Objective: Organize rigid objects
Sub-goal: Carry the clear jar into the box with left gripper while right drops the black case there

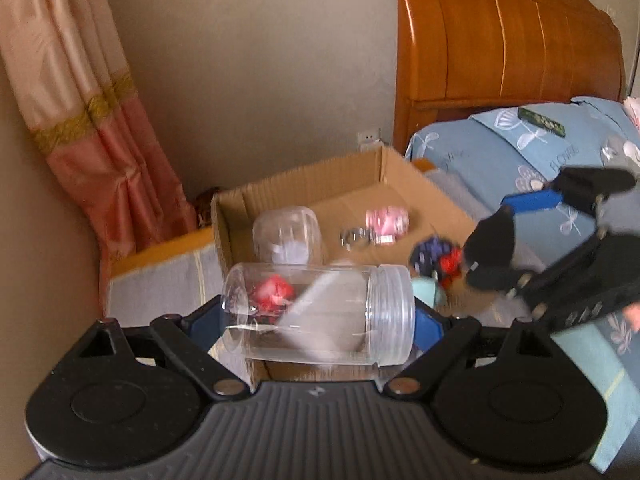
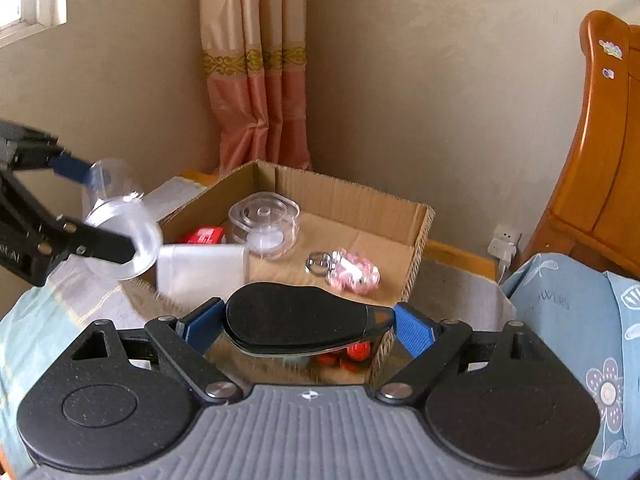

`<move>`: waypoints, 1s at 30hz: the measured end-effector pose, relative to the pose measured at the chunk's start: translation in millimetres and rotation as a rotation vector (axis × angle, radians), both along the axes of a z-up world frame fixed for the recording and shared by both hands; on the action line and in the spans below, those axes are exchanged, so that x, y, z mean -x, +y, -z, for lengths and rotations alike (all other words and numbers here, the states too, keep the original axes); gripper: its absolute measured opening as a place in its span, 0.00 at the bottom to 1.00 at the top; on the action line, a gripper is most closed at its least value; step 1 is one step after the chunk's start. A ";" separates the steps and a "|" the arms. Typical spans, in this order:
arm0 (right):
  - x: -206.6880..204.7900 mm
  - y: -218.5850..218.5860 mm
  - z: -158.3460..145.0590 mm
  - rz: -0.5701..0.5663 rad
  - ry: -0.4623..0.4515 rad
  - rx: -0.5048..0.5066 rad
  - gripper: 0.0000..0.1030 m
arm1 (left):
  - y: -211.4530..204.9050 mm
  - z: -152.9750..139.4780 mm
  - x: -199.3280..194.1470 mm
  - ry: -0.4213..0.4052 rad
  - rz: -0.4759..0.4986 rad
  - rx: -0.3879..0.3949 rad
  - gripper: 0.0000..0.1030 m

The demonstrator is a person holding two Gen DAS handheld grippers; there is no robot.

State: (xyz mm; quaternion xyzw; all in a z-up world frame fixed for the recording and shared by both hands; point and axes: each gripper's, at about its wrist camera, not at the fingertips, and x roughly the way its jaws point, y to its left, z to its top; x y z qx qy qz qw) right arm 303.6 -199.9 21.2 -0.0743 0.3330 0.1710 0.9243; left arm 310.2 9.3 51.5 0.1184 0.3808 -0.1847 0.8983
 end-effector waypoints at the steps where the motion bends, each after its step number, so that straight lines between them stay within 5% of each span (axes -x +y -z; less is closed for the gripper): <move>1: -4.8 1.6 0.1 0.002 0.002 -0.002 0.90 | -2.9 -2.6 -7.2 0.003 0.002 0.000 0.88; 5: -20.9 7.0 7.0 0.025 0.018 -0.013 0.90 | -15.4 -7.6 -33.8 0.008 0.005 -0.013 0.88; 8: -27.9 5.4 12.9 0.067 0.038 -0.040 1.00 | -25.4 -6.0 -50.8 0.026 0.021 -0.002 0.88; 18: -0.2 -19.4 3.7 0.154 0.038 -0.135 1.00 | -67.6 12.4 -108.1 0.106 0.007 0.007 0.89; 30: 33.7 -28.0 -6.6 0.162 -0.010 -0.064 1.00 | -112.0 33.8 -145.6 0.135 -0.042 -0.012 0.90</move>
